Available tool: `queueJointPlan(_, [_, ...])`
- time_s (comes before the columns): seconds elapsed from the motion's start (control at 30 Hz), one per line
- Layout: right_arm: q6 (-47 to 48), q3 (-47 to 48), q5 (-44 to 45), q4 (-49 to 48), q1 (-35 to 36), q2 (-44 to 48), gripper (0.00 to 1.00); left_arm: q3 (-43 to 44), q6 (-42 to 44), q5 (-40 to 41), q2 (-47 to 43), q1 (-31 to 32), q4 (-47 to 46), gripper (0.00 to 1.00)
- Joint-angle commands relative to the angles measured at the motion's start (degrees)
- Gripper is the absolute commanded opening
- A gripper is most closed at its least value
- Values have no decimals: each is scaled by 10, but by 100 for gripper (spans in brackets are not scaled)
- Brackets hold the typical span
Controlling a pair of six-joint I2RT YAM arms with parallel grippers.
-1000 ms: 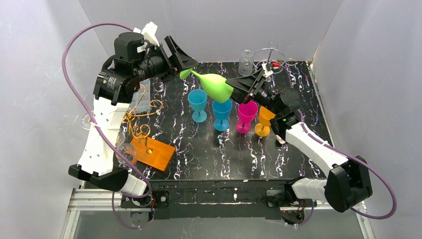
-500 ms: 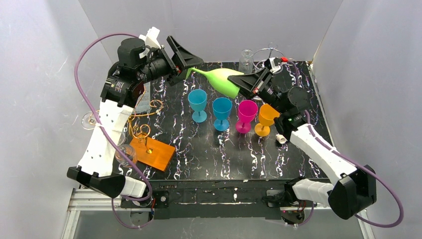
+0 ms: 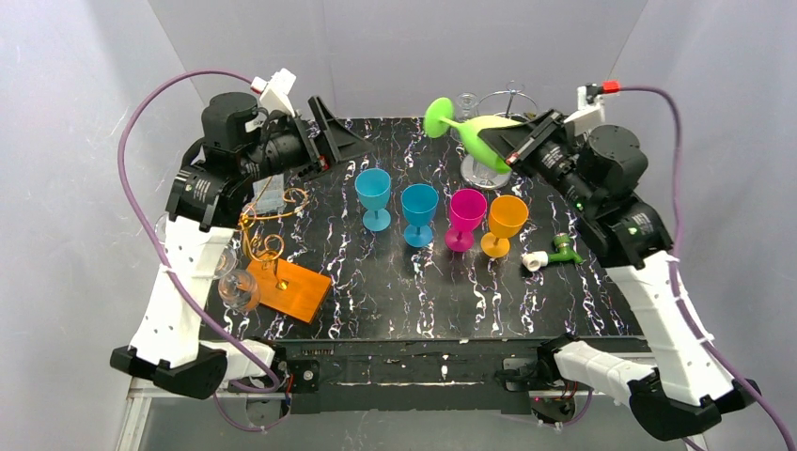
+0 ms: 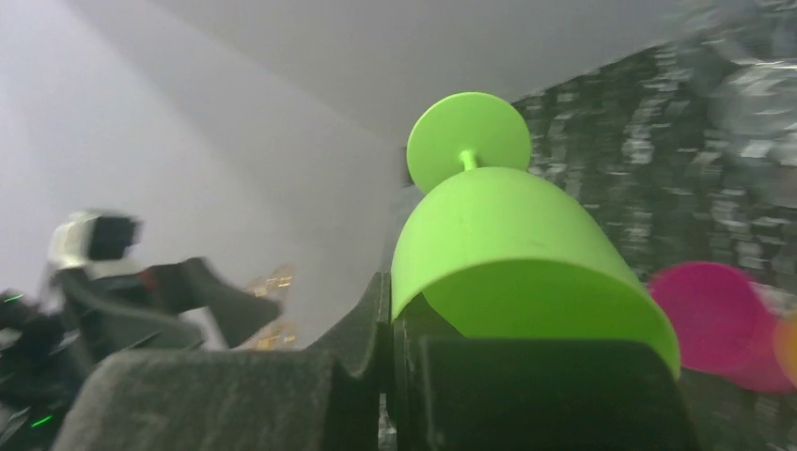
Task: Take the wine glass off the wine glass rack
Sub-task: Place the wine glass at the center of the board.
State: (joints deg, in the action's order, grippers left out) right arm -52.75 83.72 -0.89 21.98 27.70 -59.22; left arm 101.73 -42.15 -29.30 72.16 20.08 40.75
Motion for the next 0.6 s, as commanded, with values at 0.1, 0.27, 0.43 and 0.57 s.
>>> queueJointPlan(0.1, [194,105,420,366,-3,-18,1,54,138,63,-32,48,136,98])
queueJointPlan(0.27, [221,42,443,350,-46,-54,1,80,177,97,-26,82,172,99])
queueJointPlan(0.43, [266,-17,155,257,-255,-129,1,76,194,113,-39,91,180,99])
queueJointPlan(0.57, [266,-51,98,223,-272,-178,1,69,202,129,-49,92,184,99])
